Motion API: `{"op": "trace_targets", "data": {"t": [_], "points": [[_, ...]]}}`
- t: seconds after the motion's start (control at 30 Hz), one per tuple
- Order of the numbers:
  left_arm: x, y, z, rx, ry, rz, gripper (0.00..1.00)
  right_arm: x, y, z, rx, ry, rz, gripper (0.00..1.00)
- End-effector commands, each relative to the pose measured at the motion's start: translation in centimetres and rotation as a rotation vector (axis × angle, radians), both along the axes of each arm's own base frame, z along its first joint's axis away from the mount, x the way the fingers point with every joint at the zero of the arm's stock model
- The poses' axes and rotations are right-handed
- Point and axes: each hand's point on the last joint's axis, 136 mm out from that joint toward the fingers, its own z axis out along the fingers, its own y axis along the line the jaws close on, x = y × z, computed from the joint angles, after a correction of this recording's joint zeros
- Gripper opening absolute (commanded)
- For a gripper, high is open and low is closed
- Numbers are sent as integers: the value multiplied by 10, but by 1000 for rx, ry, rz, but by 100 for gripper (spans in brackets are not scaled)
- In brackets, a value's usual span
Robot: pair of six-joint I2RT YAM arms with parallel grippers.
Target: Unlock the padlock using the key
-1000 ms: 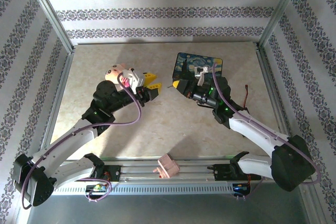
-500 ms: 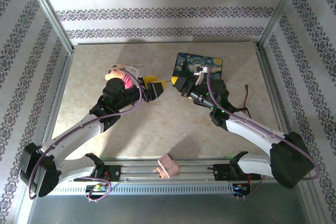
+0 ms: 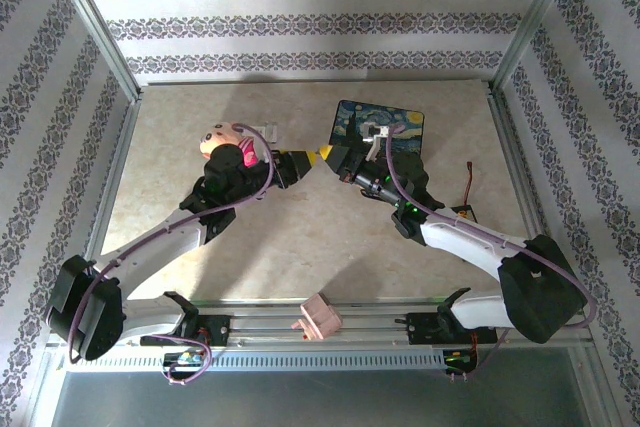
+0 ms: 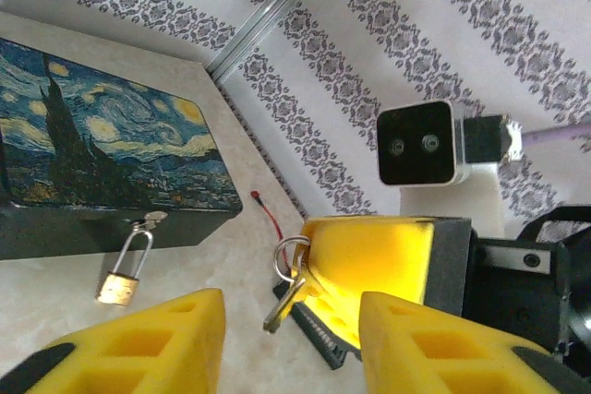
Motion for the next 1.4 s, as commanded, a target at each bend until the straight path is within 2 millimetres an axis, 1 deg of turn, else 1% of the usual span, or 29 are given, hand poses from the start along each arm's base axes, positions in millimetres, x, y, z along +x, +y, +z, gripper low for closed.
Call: {"op": "trace_targets", "data": {"t": [0.0, 0.27, 0.37, 0.47, 0.53, 0.63, 0.73, 0.83, 0.87, 0.9, 0.97, 1.03, 1.07, 1.1, 1.17, 1.27, 1.37], "points": [[2, 0, 19, -80, -31, -19, 37, -7, 7, 22, 47, -58, 39, 0], [10, 0, 12, -116, 3, -23, 34, -9, 9, 24, 61, -55, 55, 0], [11, -2, 10, -128, 12, -36, 28, -9, 9, 26, 66, -56, 60, 0], [12, -3, 9, -139, 19, -47, 17, -9, 10, 25, 67, -55, 61, 0], [12, -4, 8, -139, 19, -50, 12, -10, 10, 25, 68, -54, 63, 0], [12, -3, 8, -136, 17, -48, 0, -10, 10, 23, 67, -50, 65, 0], [12, -2, 8, -129, 14, -44, 0, -11, 10, 22, 67, -48, 65, 0], [12, 0, 6, -88, 4, -35, 0, -11, 8, 20, 56, -52, 59, 0], [11, 1, 5, -59, -1, -33, 0, -10, 6, 19, 48, -55, 54, 8], [10, 3, 4, -26, -7, -30, 0, -10, 4, 17, 35, -59, 48, 19], [7, 9, 1, 77, -23, -17, 0, -10, -2, 9, -17, -71, 25, 32], [1, 16, 1, 188, -52, -11, 0, -12, -12, 3, -68, -88, -17, 39], [-3, 19, 1, 245, -67, -20, 0, -13, -18, 3, -87, -116, -37, 42], [-6, 22, 1, 291, -79, -29, 0, -15, -22, -2, -115, -119, -50, 44], [-16, 25, 6, 372, -113, -67, 0, -24, -29, 0, -154, -165, -55, 46], [-36, 19, 11, 431, -164, -194, 0, -40, -32, 5, -224, -243, -26, 46], [-54, 11, 16, 435, -200, -317, 0, -57, -35, 15, -243, -322, 13, 47]]}}
